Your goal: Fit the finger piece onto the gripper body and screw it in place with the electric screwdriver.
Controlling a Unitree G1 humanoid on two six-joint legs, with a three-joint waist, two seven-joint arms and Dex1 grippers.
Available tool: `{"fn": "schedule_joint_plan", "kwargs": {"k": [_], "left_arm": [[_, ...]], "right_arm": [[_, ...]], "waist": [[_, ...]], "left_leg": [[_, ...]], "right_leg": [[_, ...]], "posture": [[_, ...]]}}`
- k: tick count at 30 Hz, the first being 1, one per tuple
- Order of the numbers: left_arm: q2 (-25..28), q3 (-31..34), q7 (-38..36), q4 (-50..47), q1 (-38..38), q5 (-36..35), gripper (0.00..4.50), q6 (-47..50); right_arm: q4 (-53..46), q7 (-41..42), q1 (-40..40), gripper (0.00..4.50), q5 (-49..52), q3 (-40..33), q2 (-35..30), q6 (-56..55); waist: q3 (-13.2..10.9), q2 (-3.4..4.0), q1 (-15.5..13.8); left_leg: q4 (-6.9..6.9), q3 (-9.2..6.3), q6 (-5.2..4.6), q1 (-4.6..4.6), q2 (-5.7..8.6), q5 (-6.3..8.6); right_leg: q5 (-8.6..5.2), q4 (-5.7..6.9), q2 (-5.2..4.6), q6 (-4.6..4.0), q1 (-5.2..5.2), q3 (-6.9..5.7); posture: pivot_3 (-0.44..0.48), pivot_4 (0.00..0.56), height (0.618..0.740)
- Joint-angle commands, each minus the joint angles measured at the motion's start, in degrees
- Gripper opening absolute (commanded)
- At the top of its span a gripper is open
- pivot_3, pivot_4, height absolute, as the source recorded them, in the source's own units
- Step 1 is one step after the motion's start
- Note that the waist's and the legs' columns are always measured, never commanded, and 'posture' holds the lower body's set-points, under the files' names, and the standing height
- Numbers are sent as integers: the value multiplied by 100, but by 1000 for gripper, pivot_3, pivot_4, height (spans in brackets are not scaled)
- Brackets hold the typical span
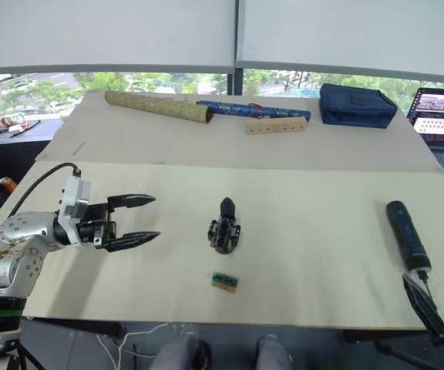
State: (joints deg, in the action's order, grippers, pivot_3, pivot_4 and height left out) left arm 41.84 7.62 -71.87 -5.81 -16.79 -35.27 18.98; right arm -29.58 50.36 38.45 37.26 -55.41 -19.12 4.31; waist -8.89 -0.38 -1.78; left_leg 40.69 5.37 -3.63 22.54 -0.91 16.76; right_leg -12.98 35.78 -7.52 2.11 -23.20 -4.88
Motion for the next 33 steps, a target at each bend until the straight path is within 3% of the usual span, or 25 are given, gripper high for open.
{"fn": "schedule_joint_plan", "kwargs": {"k": [1,6,10,12,16,24,33], "left_arm": [[-100,142,291,-388,-88,-282,4475,223],[-209,69,465,-689,-283,-572,4475,580],[-284,-44,563,-922,-325,-671,4475,749],[-353,-111,610,-1073,-334,-681,4475,759],[-424,-131,680,-1205,-357,-645,4475,701],[-239,-20,772,-1616,10,-706,4475,794],[11,38,588,-1794,229,-858,4475,784]], "right_arm": [[-102,-297,205,4500,46,-63,-63,49],[194,-1307,-300,4500,119,127,-1363,1674],[933,-1087,-948,4500,211,494,-2631,2601],[1853,-1087,-1523,4500,-320,1135,-3498,2962],[3308,-613,-2613,4500,-819,2134,-4234,2792],[5623,58,-4409,4500,-1948,3765,-4691,2264],[7088,767,-5766,4500,-2417,4605,-4339,2214]], "waist": [[-1,2,31],[-2,0,158],[-1,1,123],[-2,2,126],[-5,-4,90],[-5,-4,124],[-5,-2,160]], "left_leg": [[0,0,-1,-1,0,1],[1,34,-36,-24,1,22],[-3,46,-39,-29,1,23],[-6,50,-39,-27,2,23],[-5,67,-46,-23,7,25],[6,96,-34,-19,11,18],[7,99,-29,-23,7,15]], "right_leg": [[0,0,0,0,0,2],[0,2,0,-2,1,54],[0,1,4,-4,-3,73],[-4,1,10,-7,-5,74],[-7,-5,11,-2,-8,85],[-8,-26,11,25,-5,113],[0,-34,11,35,1,114]], "posture": [[0,150,740],[0,150,740],[0,150,740],[0,150,740],[0,150,740],[0,150,740],[0,150,740]]}}
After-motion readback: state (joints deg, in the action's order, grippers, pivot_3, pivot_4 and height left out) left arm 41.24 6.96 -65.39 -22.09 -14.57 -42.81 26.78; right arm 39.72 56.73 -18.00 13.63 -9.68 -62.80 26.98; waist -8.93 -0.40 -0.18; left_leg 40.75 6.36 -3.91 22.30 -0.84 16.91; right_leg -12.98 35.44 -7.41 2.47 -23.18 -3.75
